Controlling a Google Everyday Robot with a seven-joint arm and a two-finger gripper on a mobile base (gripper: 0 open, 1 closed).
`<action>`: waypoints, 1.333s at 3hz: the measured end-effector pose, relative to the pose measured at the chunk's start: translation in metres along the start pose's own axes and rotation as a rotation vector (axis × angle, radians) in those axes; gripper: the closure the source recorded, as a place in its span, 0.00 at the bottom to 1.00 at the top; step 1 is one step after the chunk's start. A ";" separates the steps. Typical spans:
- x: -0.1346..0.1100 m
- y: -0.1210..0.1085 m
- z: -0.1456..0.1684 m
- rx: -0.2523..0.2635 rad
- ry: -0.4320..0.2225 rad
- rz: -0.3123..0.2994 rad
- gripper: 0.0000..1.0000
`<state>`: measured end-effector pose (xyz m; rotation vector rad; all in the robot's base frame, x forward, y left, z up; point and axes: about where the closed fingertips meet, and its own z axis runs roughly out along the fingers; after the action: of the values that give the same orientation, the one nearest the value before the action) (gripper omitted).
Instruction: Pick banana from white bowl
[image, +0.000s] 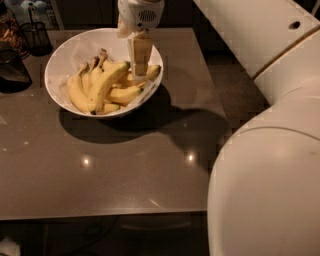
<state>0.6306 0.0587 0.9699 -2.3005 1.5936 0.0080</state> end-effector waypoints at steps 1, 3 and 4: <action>-0.005 -0.008 0.008 -0.014 0.005 -0.027 0.36; -0.015 -0.022 0.021 -0.031 0.014 -0.069 0.38; -0.018 -0.027 0.030 -0.045 0.022 -0.082 0.40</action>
Offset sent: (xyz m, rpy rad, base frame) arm 0.0022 0.0098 -0.0094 -0.1012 0.0788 0.0827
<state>0.6540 0.0922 0.9525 -2.4068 1.5228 -0.0022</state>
